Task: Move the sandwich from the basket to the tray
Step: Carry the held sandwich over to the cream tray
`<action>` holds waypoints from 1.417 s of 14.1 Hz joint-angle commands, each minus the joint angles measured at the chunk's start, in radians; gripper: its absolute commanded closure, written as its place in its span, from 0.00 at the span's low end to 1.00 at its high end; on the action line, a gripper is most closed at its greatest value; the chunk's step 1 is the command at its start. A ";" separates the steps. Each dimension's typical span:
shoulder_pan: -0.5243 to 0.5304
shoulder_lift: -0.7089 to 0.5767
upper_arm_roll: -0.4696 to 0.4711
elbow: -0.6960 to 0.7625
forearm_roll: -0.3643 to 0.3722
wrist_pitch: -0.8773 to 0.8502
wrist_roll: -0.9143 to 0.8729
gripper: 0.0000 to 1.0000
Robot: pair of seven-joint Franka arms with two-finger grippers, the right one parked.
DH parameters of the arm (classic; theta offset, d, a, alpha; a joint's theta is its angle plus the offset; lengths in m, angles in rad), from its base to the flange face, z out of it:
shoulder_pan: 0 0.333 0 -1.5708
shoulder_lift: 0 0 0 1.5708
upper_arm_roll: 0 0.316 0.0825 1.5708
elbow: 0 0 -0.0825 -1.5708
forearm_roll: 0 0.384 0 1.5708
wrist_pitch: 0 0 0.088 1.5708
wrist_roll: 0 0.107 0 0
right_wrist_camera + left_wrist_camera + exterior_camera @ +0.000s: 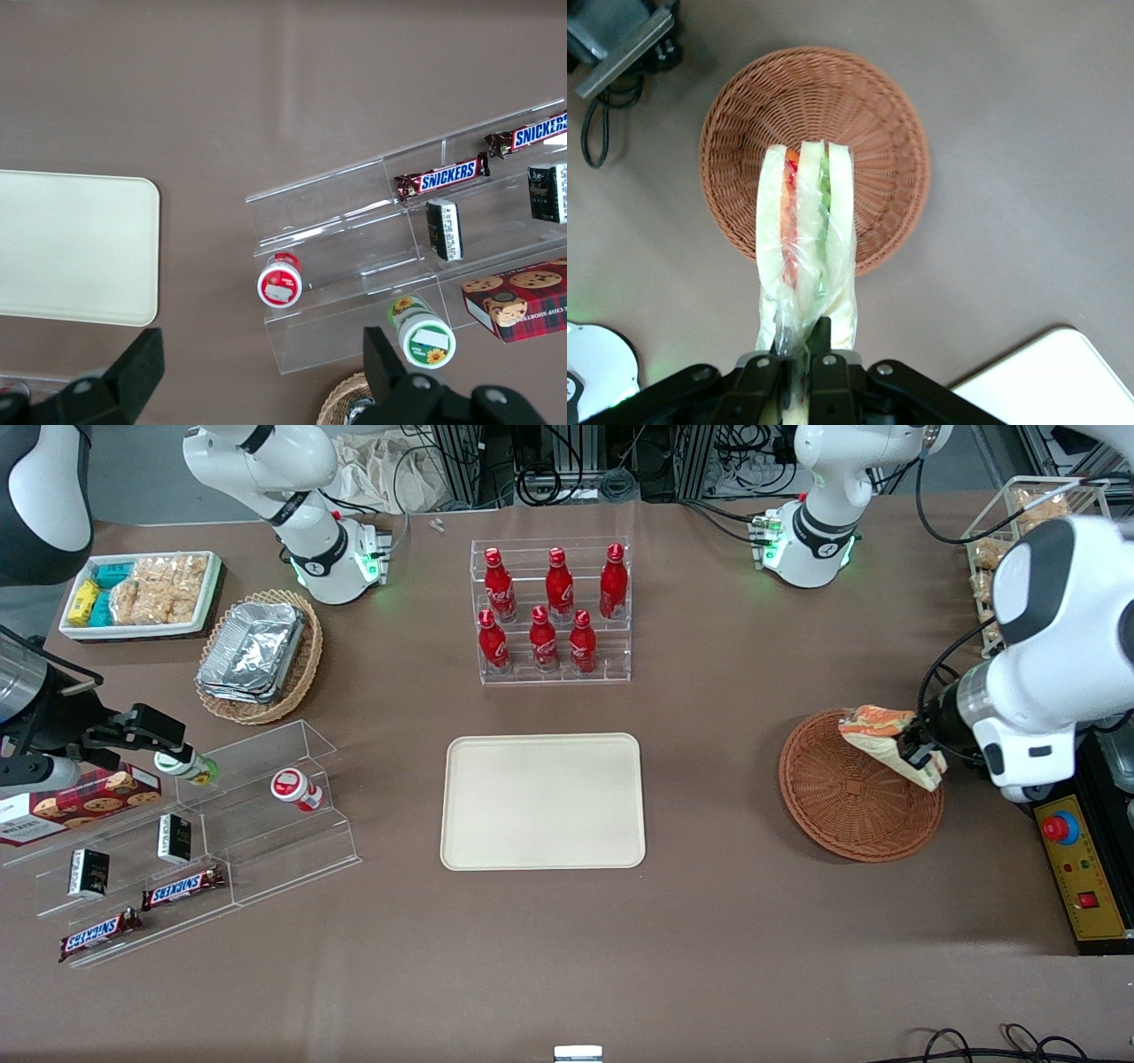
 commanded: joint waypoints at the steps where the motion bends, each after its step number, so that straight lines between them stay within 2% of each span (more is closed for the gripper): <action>1: 0.000 0.018 -0.043 0.065 -0.005 -0.043 0.109 1.00; 5: 0.000 0.039 -0.162 0.072 -0.005 -0.043 0.292 1.00; 13: -0.002 0.206 -0.422 0.109 0.020 0.044 0.299 0.96; 14: -0.020 0.225 -0.443 0.106 0.064 0.084 0.294 0.95; 16: -0.130 0.277 -0.439 0.108 0.191 0.109 0.254 0.95; 17: -0.152 0.306 -0.437 0.108 0.239 0.110 0.203 0.99; 20: -0.216 0.397 -0.436 0.114 0.329 0.185 0.096 1.00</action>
